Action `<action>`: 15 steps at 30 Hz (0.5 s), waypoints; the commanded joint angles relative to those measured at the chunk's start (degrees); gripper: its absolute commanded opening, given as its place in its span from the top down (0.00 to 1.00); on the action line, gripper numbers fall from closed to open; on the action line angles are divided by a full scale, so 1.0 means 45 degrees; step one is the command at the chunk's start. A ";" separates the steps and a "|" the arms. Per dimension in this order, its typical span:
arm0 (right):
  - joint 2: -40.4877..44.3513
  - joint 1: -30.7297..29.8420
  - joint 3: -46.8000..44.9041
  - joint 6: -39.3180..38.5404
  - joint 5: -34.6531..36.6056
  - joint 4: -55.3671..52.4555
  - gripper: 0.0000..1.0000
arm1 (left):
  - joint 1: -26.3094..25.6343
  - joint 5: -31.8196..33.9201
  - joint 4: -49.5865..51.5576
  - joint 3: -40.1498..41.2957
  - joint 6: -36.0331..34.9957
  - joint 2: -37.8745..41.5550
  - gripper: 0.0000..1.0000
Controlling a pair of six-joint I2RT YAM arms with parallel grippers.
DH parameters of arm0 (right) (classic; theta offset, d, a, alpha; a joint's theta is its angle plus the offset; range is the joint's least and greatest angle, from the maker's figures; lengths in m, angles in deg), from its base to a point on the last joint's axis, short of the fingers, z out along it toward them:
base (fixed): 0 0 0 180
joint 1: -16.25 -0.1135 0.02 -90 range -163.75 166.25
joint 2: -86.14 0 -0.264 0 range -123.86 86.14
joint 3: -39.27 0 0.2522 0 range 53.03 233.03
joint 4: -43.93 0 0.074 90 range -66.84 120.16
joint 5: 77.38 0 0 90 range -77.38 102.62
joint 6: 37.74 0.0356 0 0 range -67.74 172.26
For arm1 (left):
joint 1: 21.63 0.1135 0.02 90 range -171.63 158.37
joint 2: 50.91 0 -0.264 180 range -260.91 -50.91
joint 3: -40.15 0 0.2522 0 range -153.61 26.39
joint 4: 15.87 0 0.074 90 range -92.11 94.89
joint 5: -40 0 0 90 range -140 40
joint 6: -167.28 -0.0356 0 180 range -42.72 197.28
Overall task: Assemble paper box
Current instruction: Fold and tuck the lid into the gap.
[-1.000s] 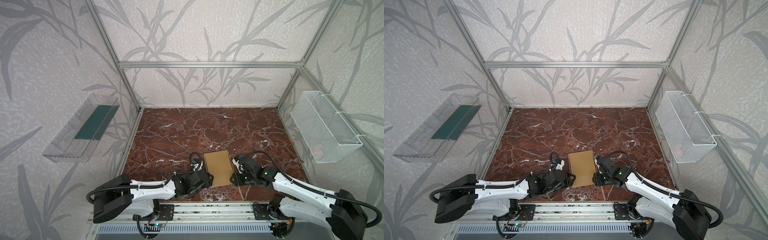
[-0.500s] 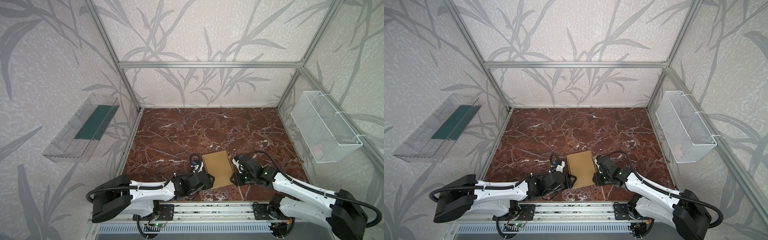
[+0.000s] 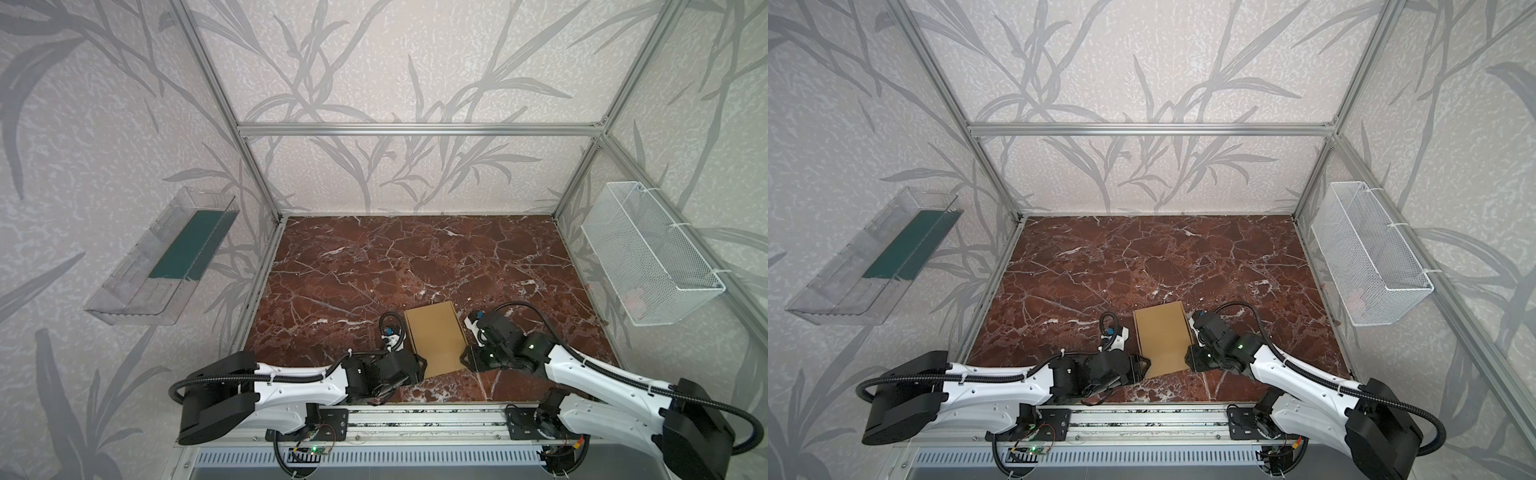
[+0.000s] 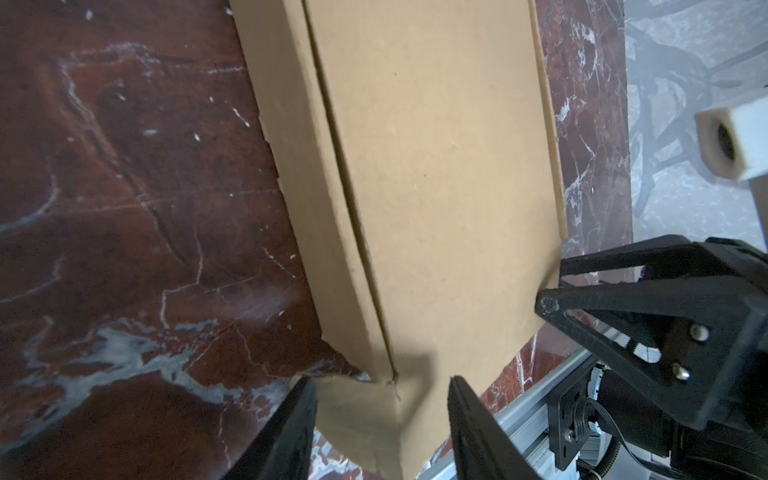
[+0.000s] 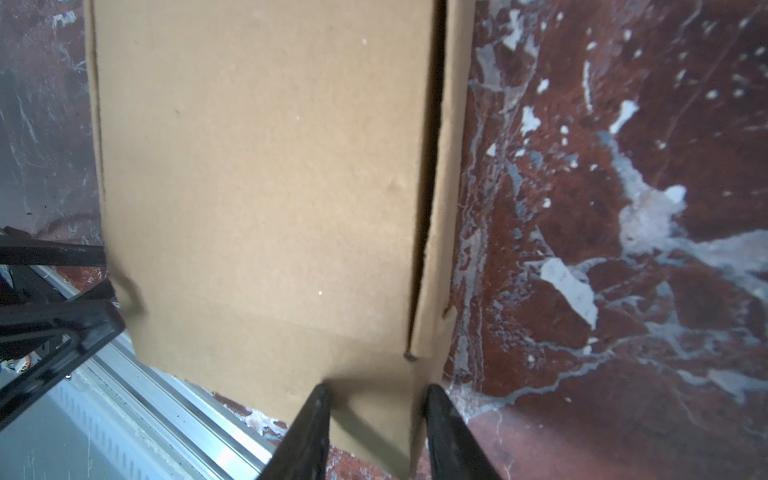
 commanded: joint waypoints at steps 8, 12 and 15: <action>-0.0030 -0.0079 0.0162 -0.0041 -0.0027 -0.0119 0.62 | -0.0262 0.0362 -0.0642 -0.0335 0.0473 -0.1018 0.48; -0.0009 -0.0079 0.0188 -0.0021 -0.0052 -0.0122 0.62 | -0.0263 0.0341 -0.1090 -0.0359 0.0540 -0.1301 0.48; -0.0009 -0.0080 0.0163 -0.0021 -0.0059 -0.0127 0.62 | -0.0263 0.0381 -0.1351 -0.0223 0.0636 -0.1262 0.48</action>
